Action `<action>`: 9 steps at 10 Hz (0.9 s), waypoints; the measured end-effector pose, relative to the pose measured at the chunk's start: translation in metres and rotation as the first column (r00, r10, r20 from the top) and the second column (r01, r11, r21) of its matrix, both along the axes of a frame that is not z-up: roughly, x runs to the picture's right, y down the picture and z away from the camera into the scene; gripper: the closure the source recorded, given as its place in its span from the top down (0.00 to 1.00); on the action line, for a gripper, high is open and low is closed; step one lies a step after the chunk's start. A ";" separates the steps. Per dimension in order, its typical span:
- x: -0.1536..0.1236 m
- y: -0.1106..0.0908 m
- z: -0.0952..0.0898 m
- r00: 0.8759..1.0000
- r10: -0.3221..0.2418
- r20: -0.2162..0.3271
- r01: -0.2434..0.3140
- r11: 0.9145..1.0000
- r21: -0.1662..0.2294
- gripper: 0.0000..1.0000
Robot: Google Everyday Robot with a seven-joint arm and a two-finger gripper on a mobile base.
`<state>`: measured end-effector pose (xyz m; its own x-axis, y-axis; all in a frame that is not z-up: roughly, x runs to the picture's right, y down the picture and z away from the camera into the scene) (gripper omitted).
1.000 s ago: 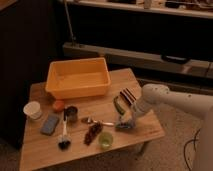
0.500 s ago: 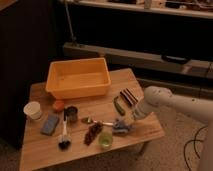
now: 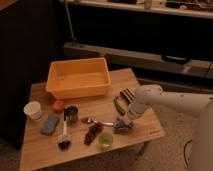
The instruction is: Wipe table surface with towel
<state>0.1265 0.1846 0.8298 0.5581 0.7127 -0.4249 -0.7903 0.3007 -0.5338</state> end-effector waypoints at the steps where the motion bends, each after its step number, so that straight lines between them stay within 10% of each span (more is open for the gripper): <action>1: 0.003 -0.002 0.001 0.999 0.012 -0.049 -0.012 1.000 -0.002 0.00; 7: 0.075 0.013 0.003 0.947 0.126 -0.296 -0.156 0.984 -0.082 0.00; 9: 0.105 0.026 0.022 0.889 0.217 -0.403 -0.281 0.954 -0.106 0.00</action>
